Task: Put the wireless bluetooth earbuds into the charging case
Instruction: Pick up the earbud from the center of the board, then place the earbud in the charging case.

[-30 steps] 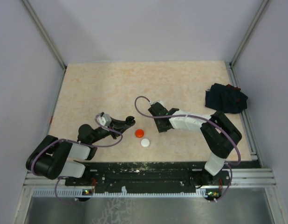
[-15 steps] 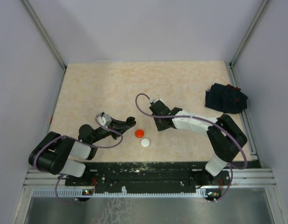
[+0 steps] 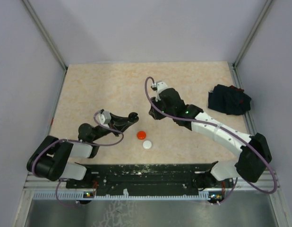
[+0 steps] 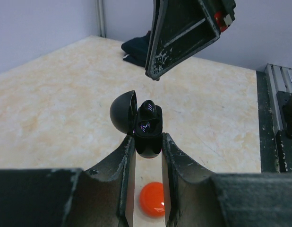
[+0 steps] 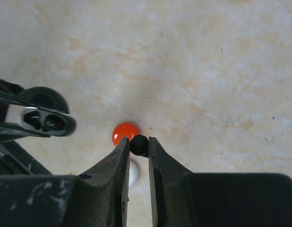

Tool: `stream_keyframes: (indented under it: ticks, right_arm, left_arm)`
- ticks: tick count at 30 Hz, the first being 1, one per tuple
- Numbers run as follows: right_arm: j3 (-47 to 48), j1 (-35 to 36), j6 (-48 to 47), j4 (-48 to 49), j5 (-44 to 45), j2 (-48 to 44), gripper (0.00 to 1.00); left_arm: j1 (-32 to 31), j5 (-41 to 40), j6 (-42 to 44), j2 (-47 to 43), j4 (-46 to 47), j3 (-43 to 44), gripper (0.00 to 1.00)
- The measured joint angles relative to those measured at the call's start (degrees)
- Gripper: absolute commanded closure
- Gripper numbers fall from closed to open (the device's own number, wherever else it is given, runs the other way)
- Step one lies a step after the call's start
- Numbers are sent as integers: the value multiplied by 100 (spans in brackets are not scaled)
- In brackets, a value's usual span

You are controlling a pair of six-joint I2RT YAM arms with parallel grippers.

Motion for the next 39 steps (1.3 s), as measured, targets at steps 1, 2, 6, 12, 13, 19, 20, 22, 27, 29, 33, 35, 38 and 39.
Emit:
stream_keyframes:
  ticks: [1, 2, 6, 12, 13, 19, 20, 22, 27, 29, 33, 35, 38, 39]
  right_arm:
    - [63, 0, -11, 50, -87, -101, 87]
    - [107, 0, -17, 118, -175, -184, 87]
    - [245, 0, -13, 415, -579, -479, 87]
    - [251, 0, 44, 859, -1342, -809, 87]
    - [251, 0, 63, 933, -1473, -841, 87]
    - [249, 0, 275, 1451, -2188, -1001, 87]
    - [249, 0, 308, 1554, -2302, -1010, 87]
    - [249, 0, 367, 1731, -2472, -1012, 87]
    - [247, 0, 549, 2085, -2811, -1008, 87]
    - [247, 0, 599, 2190, -2911, -990, 87]
    - [236, 0, 699, 2339, -3040, -898, 87]
    - [229, 0, 717, 2385, -3077, -846, 87]
    - [162, 0, 756, 2426, -3099, -798, 87]
    - [142, 0, 765, 2424, -3104, -782, 87]
  left_arm:
    - [0, 15, -2, -37, 0, 52, 100]
    - [0, 42, -2, -79, 0, 127, 100]
    - [2, 151, -9, -184, 0, 411, 100]
    - [17, 411, -42, -334, -4, 807, 100]
    - [22, 448, -44, -352, -2, 848, 100]
    - [26, 756, 11, -459, -26, 1158, 100]
    - [26, 809, 39, -468, -46, 1207, 100]
    - [26, 901, 96, -485, -83, 1307, 100]
    - [26, 1073, 243, -568, -232, 1423, 100]
    - [26, 1117, 313, -608, -321, 1443, 100]
    - [26, 1154, 361, -680, -389, 1478, 100]
    - [26, 1161, 358, -713, -391, 1478, 100]
    - [26, 1161, 350, -748, -385, 1478, 100]
    - [26, 1161, 332, -752, -385, 1478, 100]
